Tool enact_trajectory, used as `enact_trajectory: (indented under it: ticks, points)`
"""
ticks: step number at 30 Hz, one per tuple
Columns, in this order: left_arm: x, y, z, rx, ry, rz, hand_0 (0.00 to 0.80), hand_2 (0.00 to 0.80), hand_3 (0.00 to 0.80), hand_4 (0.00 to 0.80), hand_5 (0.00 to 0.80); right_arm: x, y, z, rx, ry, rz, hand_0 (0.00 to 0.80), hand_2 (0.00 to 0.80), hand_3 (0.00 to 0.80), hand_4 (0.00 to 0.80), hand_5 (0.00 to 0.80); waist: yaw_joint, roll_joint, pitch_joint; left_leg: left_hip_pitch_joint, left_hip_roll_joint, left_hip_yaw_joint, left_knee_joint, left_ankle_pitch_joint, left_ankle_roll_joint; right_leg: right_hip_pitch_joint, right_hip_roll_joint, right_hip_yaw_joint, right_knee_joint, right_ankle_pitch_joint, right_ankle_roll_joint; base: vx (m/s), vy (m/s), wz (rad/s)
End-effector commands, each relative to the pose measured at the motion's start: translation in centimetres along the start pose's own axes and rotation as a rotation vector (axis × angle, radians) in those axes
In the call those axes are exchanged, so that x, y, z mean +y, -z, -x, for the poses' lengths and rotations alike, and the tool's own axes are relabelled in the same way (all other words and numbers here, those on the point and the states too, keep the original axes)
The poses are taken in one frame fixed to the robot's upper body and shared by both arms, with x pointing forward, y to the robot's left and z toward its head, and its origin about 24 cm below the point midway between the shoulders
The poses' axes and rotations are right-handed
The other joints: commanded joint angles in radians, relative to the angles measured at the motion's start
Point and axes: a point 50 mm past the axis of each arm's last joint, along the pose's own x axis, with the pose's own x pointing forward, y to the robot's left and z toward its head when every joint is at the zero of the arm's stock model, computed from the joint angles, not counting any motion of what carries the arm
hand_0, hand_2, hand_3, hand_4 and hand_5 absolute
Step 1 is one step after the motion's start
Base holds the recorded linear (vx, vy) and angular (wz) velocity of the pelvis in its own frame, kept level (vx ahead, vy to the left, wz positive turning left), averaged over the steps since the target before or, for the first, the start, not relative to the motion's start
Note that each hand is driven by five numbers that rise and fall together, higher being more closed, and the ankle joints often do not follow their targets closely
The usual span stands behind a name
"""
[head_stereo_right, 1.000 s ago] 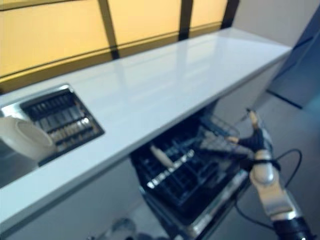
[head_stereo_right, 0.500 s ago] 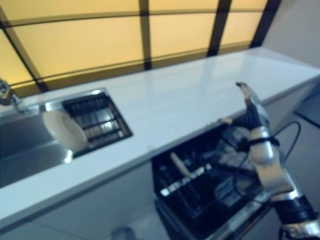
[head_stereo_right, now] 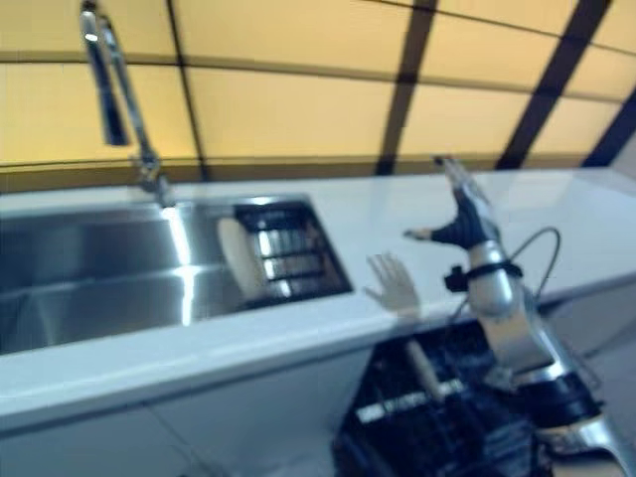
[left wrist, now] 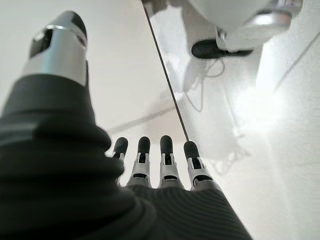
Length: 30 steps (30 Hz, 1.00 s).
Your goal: Take plates into dishwasher
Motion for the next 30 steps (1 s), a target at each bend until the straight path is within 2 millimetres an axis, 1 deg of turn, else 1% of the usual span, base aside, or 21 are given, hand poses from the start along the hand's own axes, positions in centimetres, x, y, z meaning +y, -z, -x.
enact_trajectory:
  ticks: [1,3,4,6,7,8,9,11,12,13,14,20,23,24,25,28,29,30]
  points:
    - [-0.2,-0.4,-0.1,-0.018,0.004,-0.044,0.0,0.0,0.0,0.0,0.0,-2.5,-1.5,-3.0,-0.051,0.082,0.024,0.0,0.0,0.0,0.0,0.0,-0.006,0.004,-0.049,0.058,-0.025,-0.056,-0.017,-0.116,-0.031,-0.011,0.026,0.014,-0.186,0.156,0.011,0.148,-0.08,0.46]
    - [-0.2,-0.3,-0.1,-0.014,0.004,-0.049,0.0,0.0,0.0,0.0,0.0,-2.5,-1.4,-3.1,-0.044,0.083,0.023,0.0,0.0,0.0,0.0,0.0,-0.02,-0.007,-0.048,0.075,-0.039,-0.067,-0.02,-0.131,-0.03,-0.03,0.06,0.017,-0.277,0.14,0.013,0.155,-0.081,0.41]
    - [-0.2,-0.2,0.0,-0.011,0.004,-0.05,0.0,0.0,0.0,0.0,0.0,-2.4,-1.4,-3.1,-0.041,0.082,0.023,0.0,0.0,0.0,0.0,0.0,-0.033,-0.008,-0.045,0.089,-0.045,-0.081,-0.021,-0.144,-0.029,-0.037,0.087,0.02,-0.32,0.129,0.013,0.152,-0.081,0.36]
    - [-0.4,0.0,0.0,-0.012,0.002,-0.053,0.0,0.0,0.0,0.0,0.0,-2.3,-1.2,-3.0,-0.033,0.085,0.026,0.0,0.0,0.0,0.0,0.0,-0.049,-0.015,-0.044,0.107,-0.059,-0.107,-0.025,-0.154,-0.024,-0.056,0.123,0.046,-0.375,0.133,0.016,0.128,-0.082,0.47]
    - [-0.4,0.0,0.0,-0.012,0.001,-0.055,0.0,0.0,0.0,0.0,0.0,-2.3,-1.1,-3.0,-0.029,0.088,0.026,0.0,0.0,0.0,0.0,0.0,-0.055,-0.015,-0.043,0.114,-0.061,-0.119,-0.027,-0.157,-0.022,-0.062,0.135,0.054,-0.387,0.134,0.016,0.137,-0.11,0.67]
    - [-0.3,0.1,0.1,-0.012,-0.002,-0.061,0.0,0.0,0.0,0.0,0.0,-2.3,-1.0,-2.9,-0.023,0.092,0.03,0.0,0.0,0.0,0.0,0.0,-0.065,-0.015,-0.04,0.127,-0.066,-0.143,-0.031,-0.162,-0.018,-0.075,0.154,0.069,-0.399,0.14,0.016,0.11,-0.114,0.5]
    - [-0.2,0.2,0.1,-0.012,-0.004,-0.065,0.0,0.0,0.0,0.0,0.0,-2.2,-1.0,-2.9,-0.02,0.094,0.032,0.0,0.0,0.0,0.0,0.0,-0.067,-0.017,-0.038,0.132,-0.069,-0.152,-0.033,-0.162,-0.015,-0.083,0.161,0.077,-0.399,0.148,0.017,0.103,-0.141,0.52]
    - [0.1,0.3,0.1,-0.012,-0.015,-0.061,0.0,0.0,0.0,0.0,0.0,-2.2,-1.0,-2.8,-0.022,0.093,0.035,0.0,0.0,0.0,0.0,0.0,-0.067,-0.017,-0.038,0.141,-0.069,-0.17,-0.043,-0.158,-0.014,-0.08,0.17,0.074,-0.416,0.142,0.012,0.041,-0.168,0.66]
    - [0.4,0.3,0.1,-0.014,-0.021,-0.053,0.0,0.0,0.0,0.0,0.0,-2.3,-1.0,-2.9,-0.025,0.089,0.036,0.0,0.0,0.0,0.0,0.0,-0.064,-0.022,-0.04,0.132,-0.073,-0.177,-0.045,-0.14,-0.018,-0.062,0.166,0.065,-0.434,0.143,0.004,0.031,-0.173,0.7]
    - [0.4,0.2,0.1,-0.013,-0.021,-0.051,0.0,0.0,0.0,0.0,0.0,-2.4,-1.1,-3.0,-0.024,0.086,0.037,0.0,0.0,0.0,0.0,0.0,-0.059,-0.018,-0.045,0.136,-0.065,-0.176,-0.051,-0.144,-0.021,-0.046,0.174,0.062,-0.441,0.126,0.001,-0.025,-0.179,0.79]
    - [0.5,0.0,0.0,-0.015,-0.021,-0.043,0.0,0.0,0.0,0.0,0.0,-2.5,-1.2,-3.1,-0.028,0.081,0.039,0.0,0.0,0.0,0.0,0.0,-0.054,-0.023,-0.049,0.124,-0.065,-0.176,-0.052,-0.127,-0.029,-0.026,0.171,0.054,-0.461,0.128,-0.004,0.005,-0.142,0.72]
    - [0.3,0.0,0.0,-0.02,-0.005,-0.047,0.0,0.0,0.0,0.0,0.0,-3.0,-1.8,-3.7,-0.073,0.05,0.119,0.0,0.0,0.0,0.0,0.0,-0.02,-0.024,-0.067,0.106,-0.03,-0.146,-0.055,-0.11,-0.065,0.08,0.177,0.007,-0.522,0.079,-0.028,0.006,-0.133,0.29]
    - [0.2,0.0,0.1,-0.029,0.001,-0.059,0.0,0.0,0.0,0.0,0.0,-3.4,-3.1,-4.0,-0.187,-0.004,0.256,0.0,0.0,0.0,0.0,0.0,0.001,-0.026,-0.065,0.086,-0.006,-0.133,-0.038,-0.101,-0.088,0.116,0.176,-0.027,-0.538,0.062,-0.038,0.008,-0.125,0.06]
    - [0.2,-0.1,0.1,-0.031,0.001,-0.063,0.0,0.0,0.0,0.0,0.0,-3.7,-3.4,-4.1,-0.198,-0.023,0.293,0.0,0.0,0.0,0.0,0.0,0.006,-0.027,-0.064,0.079,0.002,-0.127,-0.034,-0.097,-0.094,0.123,0.176,-0.037,-0.543,0.058,-0.04,0.039,-0.112,0.22]
    - [0.3,-0.1,0.1,-0.031,0.001,-0.069,0.0,0.0,0.0,0.0,0.0,-4.2,-3.5,-4.2,-0.194,-0.03,0.307,0.0,0.0,0.0,0.0,0.0,0.011,-0.026,-0.063,0.084,0.019,-0.112,-0.035,-0.103,-0.103,0.138,0.182,-0.05,-0.547,0.045,-0.043,0.032,-0.092,0.36]
    - [0.4,-0.4,0.1,-0.041,0.002,-0.083,0.0,0.0,0.0,0.0,0.0,-5.7,-3.6,-4.4,-0.214,-0.033,0.399,0.0,0.0,0.0,0.0,0.0,0.009,-0.032,-0.057,0.063,0.06,-0.036,-0.018,-0.091,-0.132,0.151,0.175,-0.107,-0.55,0.035,-0.048,-0.018,-0.044,0.57]
    - [0.4,-0.7,0.1,-0.047,0.005,-0.091,0.0,0.0,0.0,0.0,0.0,-6.3,-3.7,-4.4,-0.232,-0.04,0.433,0.0,0.0,0.0,0.0,0.0,0.005,-0.035,-0.055,0.051,0.075,-0.007,-0.008,-0.087,-0.143,0.151,0.171,-0.133,-0.546,0.03,-0.05,-0.05,-0.013,0.77]
    - [0.4,-0.8,0.0,-0.051,0.008,-0.092,0.0,0.0,0.0,0.0,0.0,-6.5,-3.8,-4.5,-0.244,-0.048,0.454,0.0,0.0,0.0,0.0,0.0,0.002,-0.035,-0.053,0.046,0.083,0.01,-0.004,-0.085,-0.148,0.149,0.169,-0.146,-0.542,0.028,-0.051,-0.048,-0.006,0.78]
